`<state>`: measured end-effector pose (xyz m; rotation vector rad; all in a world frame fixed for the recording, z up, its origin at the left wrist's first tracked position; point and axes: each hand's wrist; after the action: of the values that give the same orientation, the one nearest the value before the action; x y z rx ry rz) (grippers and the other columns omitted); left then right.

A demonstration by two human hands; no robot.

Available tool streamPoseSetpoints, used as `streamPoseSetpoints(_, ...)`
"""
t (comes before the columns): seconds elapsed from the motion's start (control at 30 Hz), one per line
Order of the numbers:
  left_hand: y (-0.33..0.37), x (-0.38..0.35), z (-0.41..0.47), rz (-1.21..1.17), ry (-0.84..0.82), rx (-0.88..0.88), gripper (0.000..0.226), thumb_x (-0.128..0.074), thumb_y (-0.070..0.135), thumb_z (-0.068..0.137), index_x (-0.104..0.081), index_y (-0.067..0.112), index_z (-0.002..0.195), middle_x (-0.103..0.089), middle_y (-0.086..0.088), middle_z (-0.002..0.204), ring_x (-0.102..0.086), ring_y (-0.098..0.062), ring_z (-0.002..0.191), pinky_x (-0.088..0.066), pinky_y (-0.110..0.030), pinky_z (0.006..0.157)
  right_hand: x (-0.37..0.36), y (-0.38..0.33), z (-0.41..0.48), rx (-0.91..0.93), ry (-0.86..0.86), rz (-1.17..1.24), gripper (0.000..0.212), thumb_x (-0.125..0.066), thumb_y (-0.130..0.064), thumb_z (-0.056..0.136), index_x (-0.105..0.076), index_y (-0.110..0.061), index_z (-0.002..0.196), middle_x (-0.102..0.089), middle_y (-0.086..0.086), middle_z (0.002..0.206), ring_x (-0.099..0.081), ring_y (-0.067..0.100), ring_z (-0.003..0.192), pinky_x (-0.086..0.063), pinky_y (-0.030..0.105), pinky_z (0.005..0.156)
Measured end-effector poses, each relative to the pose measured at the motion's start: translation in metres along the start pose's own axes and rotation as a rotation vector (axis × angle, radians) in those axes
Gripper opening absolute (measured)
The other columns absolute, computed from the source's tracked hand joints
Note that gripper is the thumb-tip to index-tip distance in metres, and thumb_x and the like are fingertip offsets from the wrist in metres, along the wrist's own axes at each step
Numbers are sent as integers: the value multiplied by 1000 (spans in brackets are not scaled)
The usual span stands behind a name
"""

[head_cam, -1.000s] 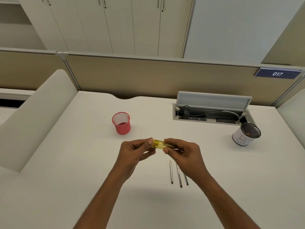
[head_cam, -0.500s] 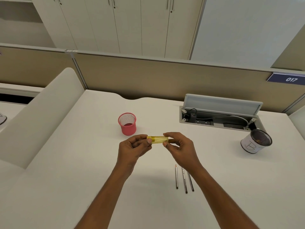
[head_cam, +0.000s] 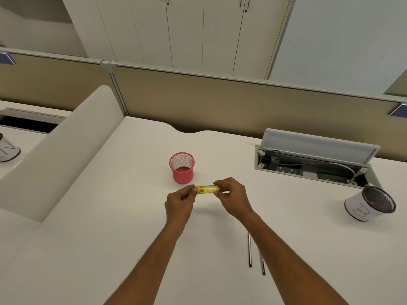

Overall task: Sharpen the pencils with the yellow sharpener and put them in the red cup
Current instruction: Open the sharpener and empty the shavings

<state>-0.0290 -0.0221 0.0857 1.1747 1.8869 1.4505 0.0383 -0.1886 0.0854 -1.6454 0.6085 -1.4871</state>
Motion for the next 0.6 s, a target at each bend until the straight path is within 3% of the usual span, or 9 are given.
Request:
streamPoseSetpoints(0.2, -7, -4, 24, 148, 66, -4, 30, -74, 34, 93, -78, 16, 117, -80, -9, 101, -70, -30, 97, -60, -45, 89, -22, 10, 23, -57, -59, -92, 29, -73, -1, 87, -74, -5, 116, -69, 11, 108, -69, 26, 94, -55, 36, 92)
streamPoseSetpoints(0.4, -21, -6, 39, 262, -2, 19, 28, -70, 23, 96, -76, 17, 122, -77, -5, 118, -66, -21, 103, -53, -39, 103, -47, 22, 34, -138, -69, -172, 31, -68, -2, 91, -72, -6, 121, -68, 11, 114, -64, 24, 101, -44, 20, 88)
streamPoseSetpoints(0.6, -32, -6, 44, 333, -29, 32, 36, -69, 21, 97, -69, 15, 132, -71, -8, 131, -64, -29, 120, -50, -41, 108, -59, 26, 38, -130, -91, -217, 29, -63, -2, 92, -73, -6, 120, -68, 15, 115, -64, 28, 105, -43, 21, 88)
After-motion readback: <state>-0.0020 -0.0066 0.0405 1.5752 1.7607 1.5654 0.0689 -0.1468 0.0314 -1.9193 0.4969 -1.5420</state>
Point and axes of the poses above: each hand's wrist, its own z-axis towards the middle knuckle, its own x-axis out of the back of the hand, y = z × x
